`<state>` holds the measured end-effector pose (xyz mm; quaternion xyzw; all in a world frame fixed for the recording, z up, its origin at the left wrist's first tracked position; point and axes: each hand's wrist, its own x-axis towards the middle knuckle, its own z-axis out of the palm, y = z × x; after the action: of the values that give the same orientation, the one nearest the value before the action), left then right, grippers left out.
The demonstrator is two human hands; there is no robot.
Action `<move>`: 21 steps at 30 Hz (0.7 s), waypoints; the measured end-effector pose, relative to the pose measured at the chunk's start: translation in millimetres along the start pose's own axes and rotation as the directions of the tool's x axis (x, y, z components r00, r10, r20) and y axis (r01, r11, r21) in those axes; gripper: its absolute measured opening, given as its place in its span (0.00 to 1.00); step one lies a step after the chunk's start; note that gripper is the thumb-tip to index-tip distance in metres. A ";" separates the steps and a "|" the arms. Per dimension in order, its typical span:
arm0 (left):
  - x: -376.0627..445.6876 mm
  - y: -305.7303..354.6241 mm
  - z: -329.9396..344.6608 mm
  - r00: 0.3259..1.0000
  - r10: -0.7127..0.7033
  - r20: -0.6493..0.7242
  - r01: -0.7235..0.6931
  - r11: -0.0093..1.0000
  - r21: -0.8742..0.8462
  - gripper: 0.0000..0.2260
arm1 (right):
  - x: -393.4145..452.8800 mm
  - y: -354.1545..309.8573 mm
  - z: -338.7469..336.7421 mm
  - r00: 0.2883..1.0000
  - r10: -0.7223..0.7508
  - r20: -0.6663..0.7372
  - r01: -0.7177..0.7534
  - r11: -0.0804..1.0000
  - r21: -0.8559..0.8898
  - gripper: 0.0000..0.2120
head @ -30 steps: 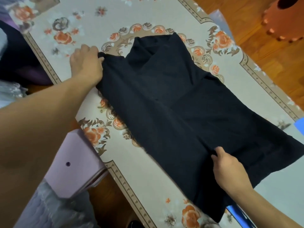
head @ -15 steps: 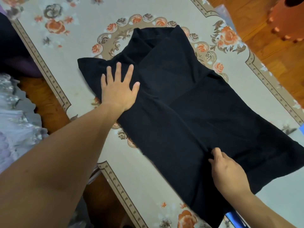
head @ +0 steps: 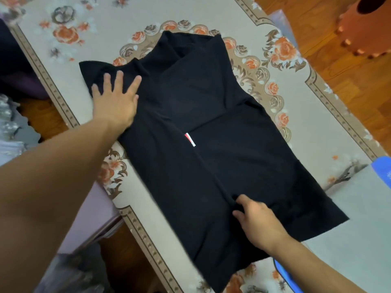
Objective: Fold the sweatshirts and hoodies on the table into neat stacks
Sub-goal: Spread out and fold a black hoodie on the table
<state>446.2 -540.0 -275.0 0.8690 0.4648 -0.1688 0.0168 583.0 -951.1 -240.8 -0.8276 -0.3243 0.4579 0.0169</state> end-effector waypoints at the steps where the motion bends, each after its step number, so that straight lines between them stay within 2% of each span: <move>1: -0.2 2.7 -2.7 0.999 -0.040 0.001 0.040 0.999 0.006 0.25 | 1.1 1.0 -3.6 1.000 0.010 -0.024 -0.012 0.998 -0.060 0.07; 2: -4.8 10.2 -4.8 0.996 -0.094 0.006 0.094 0.995 -0.030 0.26 | 0.7 2.2 -6.4 1.000 0.016 -0.021 -0.019 0.990 -0.141 0.09; 4: -27.5 30.2 -5.1 0.978 -0.210 0.009 0.207 0.954 -0.216 0.28 | -3.1 1.7 -7.4 0.999 0.010 0.035 0.001 0.952 -0.305 0.13; 6: -53.4 45.4 -1.4 0.935 -0.354 0.022 0.321 0.818 -0.477 0.29 | -5.1 0.1 -11.0 0.998 0.019 0.057 0.003 0.928 -0.371 0.16; 7: -62.5 47.7 -0.1 0.893 -0.446 0.061 0.389 0.698 -0.601 0.28 | -2.5 -0.6 -17.1 1.000 0.006 0.021 0.001 0.943 -0.333 0.17; 9: -69.5 44.3 -3.1 0.781 -0.590 0.206 0.501 0.394 -0.771 0.28 | 12.6 -0.5 -36.0 0.980 -0.056 -0.193 0.015 0.978 -0.207 0.15; 10: -69.2 41.4 -4.2 0.756 -0.598 0.267 0.513 0.287 -0.809 0.28 | 24.4 0.5 -48.0 0.945 -0.079 -0.317 0.026 0.985 -0.168 0.15; 11: -68.9 39.0 -4.1 0.767 -0.574 0.287 0.500 0.254 -0.828 0.29 | 38.0 0.1 -60.9 0.904 -0.097 -0.417 0.038 0.988 -0.146 0.16; 13: -68.4 34.5 -4.4 0.838 -0.488 0.244 0.435 0.329 -0.838 0.30 | 65.8 -5.8 -85.6 0.874 -0.092 -0.478 0.045 0.993 -0.109 0.23; 15: -59.2 23.5 -6.2 0.898 -0.409 0.161 0.350 0.443 -0.825 0.30 | 91.3 -18.6 -104.6 0.909 -0.071 -0.410 0.028 0.994 -0.109 0.30; 17: -37.4 3.4 -8.7 0.930 -0.362 0.064 0.259 0.522 -0.813 0.29 | 108.8 -29.2 -113.7 0.947 -0.057 -0.315 -0.002 0.983 -0.183 0.34; 20: 5.8 -29.8 -31.4 0.905 -0.422 -0.052 0.195 0.523 -0.830 0.18 | 114.2 -42.0 -107.9 0.961 -0.096 -0.258 0.000 0.936 -0.351 0.35; 21: 17.7 -35.0 -37.4 0.901 -0.424 -0.089 0.192 0.575 -0.795 0.18 | 113.0 -46.6 -102.7 0.958 -0.100 -0.268 0.004 0.941 -0.338 0.34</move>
<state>437.2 -498.9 -240.7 0.6962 0.6345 0.1655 0.2921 679.5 -824.2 -250.5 -0.8661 -0.4133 0.2736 -0.0654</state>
